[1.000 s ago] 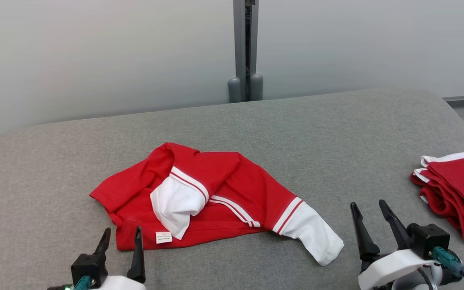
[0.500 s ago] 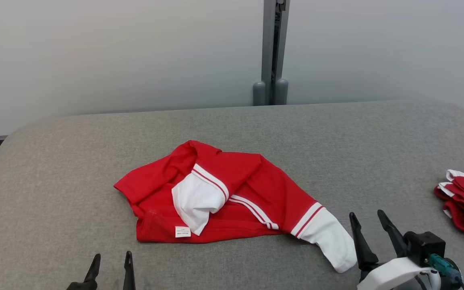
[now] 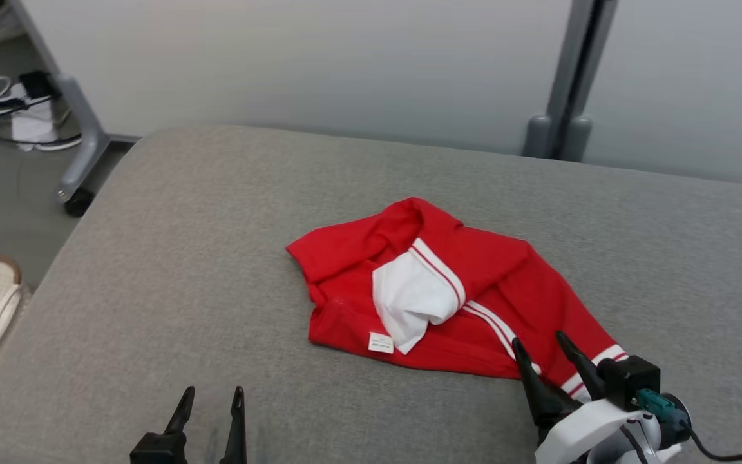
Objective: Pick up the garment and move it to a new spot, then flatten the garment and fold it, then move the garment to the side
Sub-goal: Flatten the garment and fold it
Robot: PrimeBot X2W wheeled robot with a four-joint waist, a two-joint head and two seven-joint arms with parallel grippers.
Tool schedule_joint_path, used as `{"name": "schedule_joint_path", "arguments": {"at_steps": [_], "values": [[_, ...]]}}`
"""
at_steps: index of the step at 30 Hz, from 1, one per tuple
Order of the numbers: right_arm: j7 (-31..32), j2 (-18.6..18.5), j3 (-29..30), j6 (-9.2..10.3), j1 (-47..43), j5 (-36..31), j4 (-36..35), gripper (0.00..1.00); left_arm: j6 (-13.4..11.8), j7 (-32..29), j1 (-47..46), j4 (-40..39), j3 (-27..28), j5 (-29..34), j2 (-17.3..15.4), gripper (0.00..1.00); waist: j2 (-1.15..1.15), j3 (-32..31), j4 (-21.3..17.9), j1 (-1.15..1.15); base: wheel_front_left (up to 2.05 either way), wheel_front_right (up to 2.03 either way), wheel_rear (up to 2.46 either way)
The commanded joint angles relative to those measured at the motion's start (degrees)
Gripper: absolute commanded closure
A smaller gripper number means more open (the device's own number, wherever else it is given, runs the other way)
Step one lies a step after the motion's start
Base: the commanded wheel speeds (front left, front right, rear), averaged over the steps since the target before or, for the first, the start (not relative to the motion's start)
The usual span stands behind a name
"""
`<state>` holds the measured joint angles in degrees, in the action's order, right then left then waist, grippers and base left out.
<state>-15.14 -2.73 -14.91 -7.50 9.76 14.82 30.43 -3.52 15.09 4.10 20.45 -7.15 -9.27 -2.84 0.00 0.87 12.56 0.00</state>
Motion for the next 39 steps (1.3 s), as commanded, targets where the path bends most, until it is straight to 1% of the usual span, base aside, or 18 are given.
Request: {"name": "schedule_joint_path", "arguments": {"at_steps": [1, 5, 6, 11, 14, 18, 19, 20, 21, 32, 34, 38, 39], "values": [[0.0, -0.4, -0.2, 0.02, 1.7, 0.8, 1.1, 0.0, 0.2, 0.1, -1.5, -0.3, -0.9, -0.4, -0.2, 0.0, 0.0, 3.1, 6.1, 0.0, 0.0, 0.0, 0.0], [0.0, -0.3, -0.6, 0.01, 4.8, 1.0, 3.7, 0.0, -0.1, 0.1, -2.2, -0.6, -2.1, -1.1, -0.2, 0.0, 0.0, 4.8, 10.7, 0.0, 0.0, 0.0, 0.0], [0.0, -0.3, -0.6, 0.01, 4.8, 1.0, 3.7, 0.0, -0.1, 0.1, -2.2, -0.6, -2.1, -1.1, -0.2, 0.0, 0.0, 4.8, 10.7, 0.0, 0.0, 0.0, 0.0], [0.0, -0.4, 0.5, 0.02, 7.4, 0.7, 7.1, 0.0, -0.5, 0.1, -2.4, -0.8, -2.9, -1.6, -0.1, 0.0, 0.0, 6.2, 14.7, 0.0, 0.0, 0.0, 0.0], [0.0, -0.4, 0.7, 0.02, 8.2, 0.8, 8.8, 0.0, -0.7, 0.1, -2.1, -1.1, -3.0, -1.9, -0.1, 0.0, 0.0, 6.7, 15.9, 0.0, 0.0, 0.0, 0.0], [0.0, -0.4, 0.8, 0.01, 8.9, 0.9, 10.3, 0.0, -1.0, 0.1, -2.4, -1.4, -3.4, -2.2, -0.2, 0.0, 0.0, 7.4, 16.4, 0.0, 0.0, 0.0, 0.0], [0.0, -0.4, 0.7, 0.01, 9.1, 0.8, 10.5, 0.42, -1.1, 0.1, -2.5, -1.5, -3.5, -2.4, -0.1, 0.0, 0.0, 7.5, 16.4, 0.0, 0.0, 0.0, 0.0], [0.0, -0.4, 0.7, 0.02, 9.5, 0.6, 10.7, 0.72, -1.1, 0.1, -2.6, -1.6, -3.6, -2.6, -0.1, 0.0, 0.0, 7.7, 16.3, 0.0, 0.0, 0.0, 0.0], [0.0, -0.4, 0.8, 0.02, 9.9, 0.5, 10.9, 1.0, -1.2, 0.1, -2.7, -1.7, -3.7, -2.7, -0.1, 0.0, 0.0, 7.9, 16.2, 0.0, 0.0, 0.0, 0.0], [0.0, -0.4, 5.6, 0.02, 14.9, -1.7, 8.3, 1.0, -1.8, 0.1, -3.6, -1.3, -5.0, -3.9, -0.2, 0.0, 0.0, 8.6, 14.5, 0.0, 0.0, 0.0, 0.0], [0.0, -0.6, 6.8, 0.01, 16.6, -3.4, 8.8, 1.0, -1.6, 0.1, -3.7, -0.9, -5.2, -4.1, -0.2, 0.0, 0.0, 8.8, 14.3, 0.0, 0.0, 0.0, 0.0], [0.0, -0.7, 9.3, 0.01, 18.2, -4.6, 8.7, 1.0, -1.6, 0.1, -3.5, -0.7, -4.9, -3.9, -0.2, 0.0, 0.0, 8.4, 14.0, 0.0, 0.0, 0.0, 0.0], [0.0, -0.6, 10.0, 0.01, 18.1, -4.8, 8.3, 0.64, -1.7, 0.1, -3.4, -0.6, -4.8, -3.8, -0.2, 0.0, 0.0, 8.1, 13.7, 0.0, 0.0, 0.0, 0.0]]}}
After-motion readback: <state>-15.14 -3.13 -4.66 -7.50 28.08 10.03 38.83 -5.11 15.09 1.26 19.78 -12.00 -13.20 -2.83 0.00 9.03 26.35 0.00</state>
